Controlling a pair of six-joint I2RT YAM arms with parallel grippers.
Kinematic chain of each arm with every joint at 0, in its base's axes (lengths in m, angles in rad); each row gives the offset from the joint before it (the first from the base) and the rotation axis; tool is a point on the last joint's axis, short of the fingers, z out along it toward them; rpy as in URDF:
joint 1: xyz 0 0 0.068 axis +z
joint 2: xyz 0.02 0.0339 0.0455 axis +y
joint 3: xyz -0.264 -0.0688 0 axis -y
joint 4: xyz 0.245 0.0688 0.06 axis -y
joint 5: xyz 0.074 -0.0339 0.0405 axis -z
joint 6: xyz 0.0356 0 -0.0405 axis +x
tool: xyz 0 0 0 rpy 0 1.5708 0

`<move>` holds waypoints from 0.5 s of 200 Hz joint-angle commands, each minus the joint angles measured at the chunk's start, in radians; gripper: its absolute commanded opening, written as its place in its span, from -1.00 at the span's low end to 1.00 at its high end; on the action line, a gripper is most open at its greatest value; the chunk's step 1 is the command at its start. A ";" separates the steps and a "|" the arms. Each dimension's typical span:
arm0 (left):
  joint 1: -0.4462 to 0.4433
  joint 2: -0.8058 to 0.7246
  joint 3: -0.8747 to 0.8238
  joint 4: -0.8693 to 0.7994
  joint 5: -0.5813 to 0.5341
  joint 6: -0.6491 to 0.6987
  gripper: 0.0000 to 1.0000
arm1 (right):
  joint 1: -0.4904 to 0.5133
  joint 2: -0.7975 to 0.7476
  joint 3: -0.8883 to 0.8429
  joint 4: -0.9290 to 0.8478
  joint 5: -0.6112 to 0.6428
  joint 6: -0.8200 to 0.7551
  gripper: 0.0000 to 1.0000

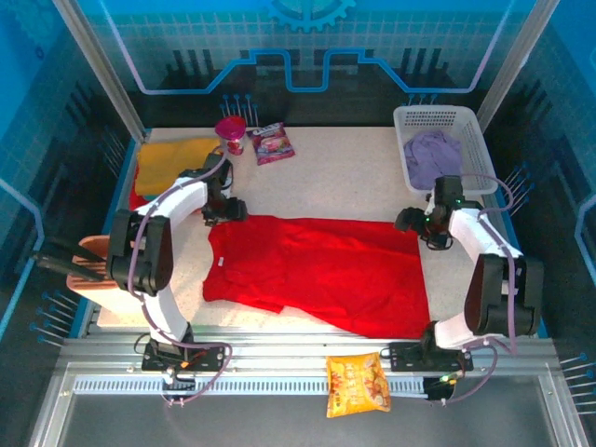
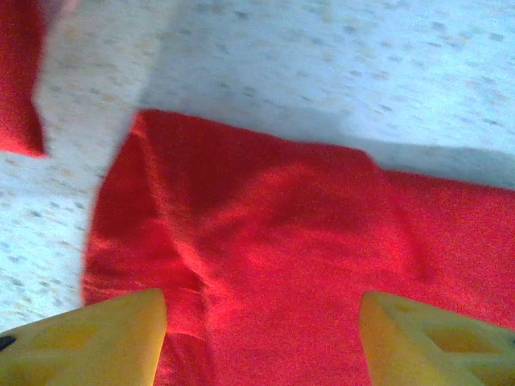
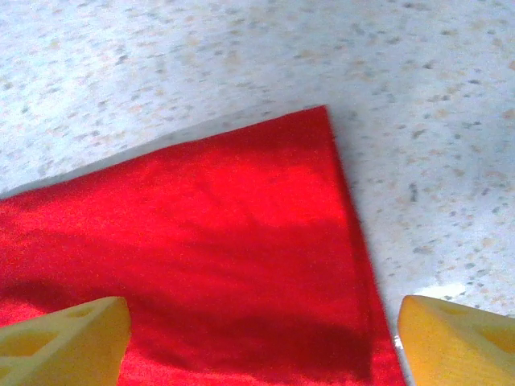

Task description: Fold and stack the t-shirts

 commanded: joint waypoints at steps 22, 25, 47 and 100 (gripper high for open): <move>0.064 0.062 0.104 -0.025 -0.009 0.076 0.36 | -0.020 0.136 0.061 0.023 0.003 0.024 0.74; 0.065 0.065 0.106 -0.026 -0.003 0.079 0.36 | -0.021 0.147 0.064 0.027 0.003 0.026 0.75; 0.064 0.088 0.111 -0.019 0.035 0.099 0.36 | -0.024 0.228 0.099 0.046 -0.006 0.028 0.69; 0.062 0.154 0.149 -0.024 0.132 0.072 0.31 | 0.022 0.345 0.179 0.017 0.036 -0.002 0.55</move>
